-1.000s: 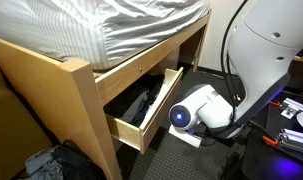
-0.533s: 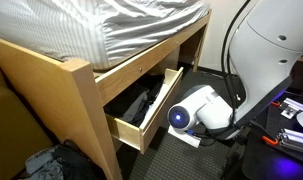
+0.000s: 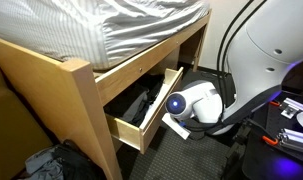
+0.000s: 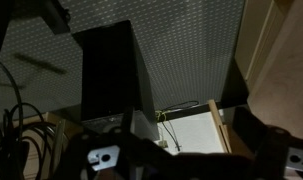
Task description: Close the top left drawer
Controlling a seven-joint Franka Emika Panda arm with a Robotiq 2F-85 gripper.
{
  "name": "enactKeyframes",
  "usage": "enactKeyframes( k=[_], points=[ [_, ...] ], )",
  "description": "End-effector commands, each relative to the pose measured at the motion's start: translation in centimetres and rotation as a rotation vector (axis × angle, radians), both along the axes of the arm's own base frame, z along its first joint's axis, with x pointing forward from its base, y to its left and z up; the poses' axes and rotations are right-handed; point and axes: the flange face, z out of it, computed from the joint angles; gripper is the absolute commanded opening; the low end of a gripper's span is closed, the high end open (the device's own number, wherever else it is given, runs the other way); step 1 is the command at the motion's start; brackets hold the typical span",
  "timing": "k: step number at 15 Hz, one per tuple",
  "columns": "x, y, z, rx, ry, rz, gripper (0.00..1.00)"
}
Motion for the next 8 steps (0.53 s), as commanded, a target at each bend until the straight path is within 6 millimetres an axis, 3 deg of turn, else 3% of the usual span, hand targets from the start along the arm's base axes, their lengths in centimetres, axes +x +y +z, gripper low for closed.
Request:
enactKeyframes(
  k=[1, 3, 5, 6, 8],
  points=[
    [1.1, -1.3, 0.5, -0.011, -0.178, -0.108, 1.0],
    [0.9, -1.8, 0.7, -0.025, -0.272, -0.194, 1.0],
    [-0.6, -2.1, -0.1, -0.021, -0.205, -0.225, 1.0],
    [0.5, -1.5, 0.1, -0.021, -0.229, -0.197, 1.0],
    [0.0, -1.4, -0.4, -0.032, -0.227, -0.188, 1.0]
  ],
)
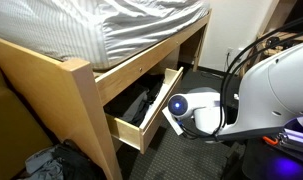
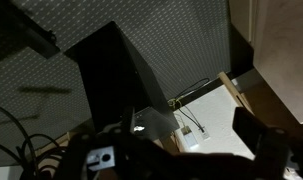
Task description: Close the top left drawer
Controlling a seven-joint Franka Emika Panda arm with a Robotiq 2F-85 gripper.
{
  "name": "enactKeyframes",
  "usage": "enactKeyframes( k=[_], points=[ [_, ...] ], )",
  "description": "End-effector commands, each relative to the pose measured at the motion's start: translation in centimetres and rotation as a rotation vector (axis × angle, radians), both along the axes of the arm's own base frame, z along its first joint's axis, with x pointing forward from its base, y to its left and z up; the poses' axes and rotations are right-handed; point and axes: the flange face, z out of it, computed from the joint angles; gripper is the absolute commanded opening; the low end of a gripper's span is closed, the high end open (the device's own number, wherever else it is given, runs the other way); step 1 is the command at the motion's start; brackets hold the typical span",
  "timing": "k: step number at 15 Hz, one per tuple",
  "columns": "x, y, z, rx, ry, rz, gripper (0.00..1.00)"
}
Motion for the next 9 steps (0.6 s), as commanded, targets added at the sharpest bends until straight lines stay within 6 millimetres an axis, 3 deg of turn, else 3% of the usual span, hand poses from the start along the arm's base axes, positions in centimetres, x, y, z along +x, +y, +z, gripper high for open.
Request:
enactKeyframes(
  k=[1, 9],
  points=[
    [0.1, 0.0, 0.1, 0.001, -0.001, 0.0, 1.0],
    [-0.3, 4.3, 0.5, 0.25, -0.065, 0.418, 1.0]
  ],
)
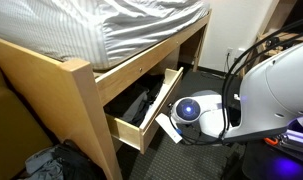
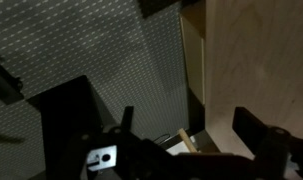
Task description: Close the top left drawer
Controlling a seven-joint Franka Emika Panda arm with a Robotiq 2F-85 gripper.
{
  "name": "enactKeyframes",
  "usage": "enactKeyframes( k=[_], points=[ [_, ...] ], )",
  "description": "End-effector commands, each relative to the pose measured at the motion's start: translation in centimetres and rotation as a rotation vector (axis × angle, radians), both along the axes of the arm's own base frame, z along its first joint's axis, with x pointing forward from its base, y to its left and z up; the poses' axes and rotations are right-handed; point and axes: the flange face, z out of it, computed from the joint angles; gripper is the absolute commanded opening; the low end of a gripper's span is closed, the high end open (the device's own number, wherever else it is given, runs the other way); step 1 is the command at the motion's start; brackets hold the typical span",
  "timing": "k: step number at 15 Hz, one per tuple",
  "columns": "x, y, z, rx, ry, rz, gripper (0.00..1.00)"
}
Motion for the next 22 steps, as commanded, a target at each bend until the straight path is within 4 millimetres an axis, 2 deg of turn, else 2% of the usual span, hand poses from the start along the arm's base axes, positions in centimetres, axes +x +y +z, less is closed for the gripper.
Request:
enactKeyframes(
  k=[1, 4, 6, 7, 9, 14, 16, 17, 19, 20, 21, 22],
  points=[
    [-1.0, 0.4, 0.8, 0.099, 0.006, 0.171, 1.0],
    [-1.7, -0.4, 0.6, 0.104, 0.045, 0.313, 1.0],
    [-1.3, -3.0, 0.6, -0.064, 0.034, 0.215, 1.0],
    [-1.2, -1.5, -0.2, 0.028, 0.037, 0.243, 1.0],
    [-0.9, -2.9, 0.2, -0.034, 0.035, 0.214, 1.0],
    [-1.3, -2.6, -0.3, -0.053, 0.031, 0.219, 1.0],
    [0.5, -2.4, -1.9, -0.124, -0.079, 0.189, 1.0],
    [1.9, -1.7, -2.6, -0.135, -0.116, 0.198, 1.0],
    [3.5, 0.3, -3.6, -0.177, -0.188, 0.214, 1.0],
    [3.2, 0.8, 1.7, -0.194, -0.213, 0.187, 1.0],
    [3.6, 2.2, 1.5, -0.231, -0.252, 0.205, 1.0],
    [4.7, 3.3, 4.1, -0.242, -0.274, 0.204, 1.0]
  ],
)
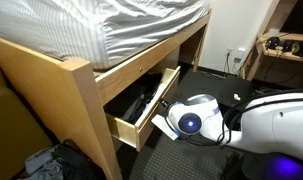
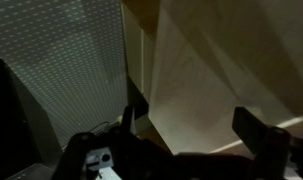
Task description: Close the top left drawer
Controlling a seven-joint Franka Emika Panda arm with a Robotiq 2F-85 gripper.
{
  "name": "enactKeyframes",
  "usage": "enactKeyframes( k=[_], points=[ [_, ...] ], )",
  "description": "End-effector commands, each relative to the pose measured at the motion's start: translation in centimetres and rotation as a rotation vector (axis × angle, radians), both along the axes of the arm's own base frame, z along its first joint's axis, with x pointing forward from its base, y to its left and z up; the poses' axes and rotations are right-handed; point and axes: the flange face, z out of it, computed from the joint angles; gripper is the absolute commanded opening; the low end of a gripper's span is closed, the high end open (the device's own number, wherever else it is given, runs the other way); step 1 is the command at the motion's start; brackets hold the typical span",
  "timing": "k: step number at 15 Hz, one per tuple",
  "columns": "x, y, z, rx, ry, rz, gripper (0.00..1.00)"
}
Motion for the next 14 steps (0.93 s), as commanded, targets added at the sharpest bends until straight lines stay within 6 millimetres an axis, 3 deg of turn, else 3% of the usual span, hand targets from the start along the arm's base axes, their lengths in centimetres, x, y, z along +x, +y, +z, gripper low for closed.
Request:
enactKeyframes(
  k=[1, 4, 5, 6, 8, 10, 14],
  points=[
    [3.0, 3.1, 6.5, -0.065, -0.111, -0.004, 1.0],
    [4.4, 3.3, 12.5, -0.095, -0.19, -0.043, 1.0],
    [4.8, 3.1, 13.1, -0.09, -0.197, -0.051, 1.0],
    [4.8, 3.9, 12.1, -0.074, -0.177, -0.033, 1.0],
    [5.3, 3.7, 13.4, -0.073, -0.195, -0.045, 1.0],
    [5.2, 3.5, 13.2, -0.077, -0.194, -0.048, 1.0],
    [4.6, 3.7, 11.7, 0.04, -0.042, -0.051, 1.0]
  ],
)
